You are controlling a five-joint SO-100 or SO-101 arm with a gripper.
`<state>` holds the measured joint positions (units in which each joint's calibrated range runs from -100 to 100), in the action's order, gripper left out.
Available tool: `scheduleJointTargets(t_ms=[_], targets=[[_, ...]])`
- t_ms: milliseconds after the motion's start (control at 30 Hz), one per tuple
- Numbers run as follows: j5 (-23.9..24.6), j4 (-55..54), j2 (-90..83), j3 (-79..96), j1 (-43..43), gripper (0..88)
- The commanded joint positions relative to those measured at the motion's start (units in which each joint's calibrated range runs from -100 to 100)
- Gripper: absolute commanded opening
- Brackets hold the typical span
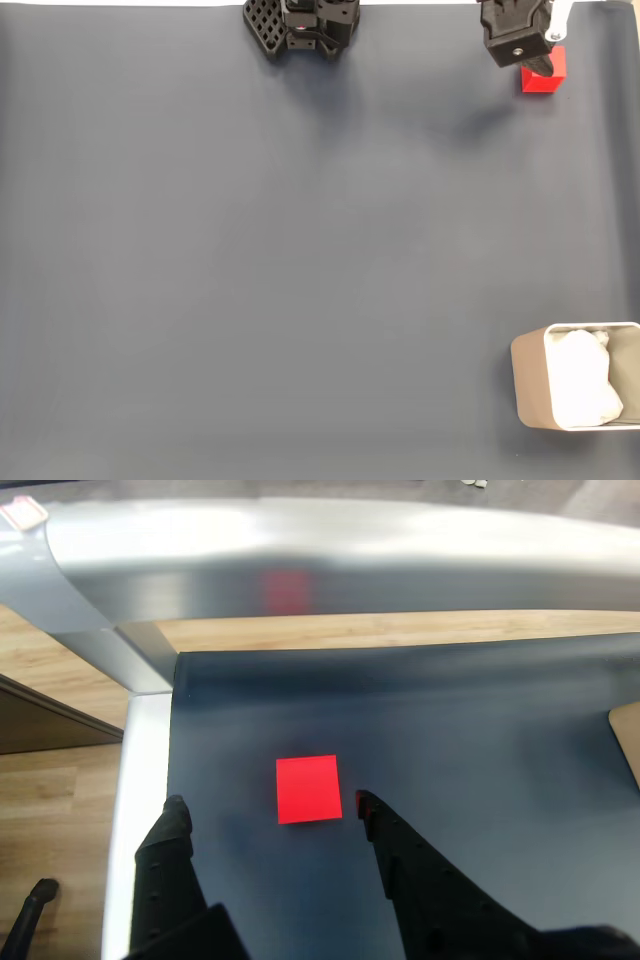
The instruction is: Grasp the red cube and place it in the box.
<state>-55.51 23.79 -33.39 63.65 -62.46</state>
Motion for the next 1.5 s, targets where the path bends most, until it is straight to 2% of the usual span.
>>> scheduleJointTargets(t_ms=[0,1467], targets=[[0.9,-2.0,0.8,-0.2,-0.5,38.4],[2.0,-9.9,11.0,-0.1,-0.5,40.1]])
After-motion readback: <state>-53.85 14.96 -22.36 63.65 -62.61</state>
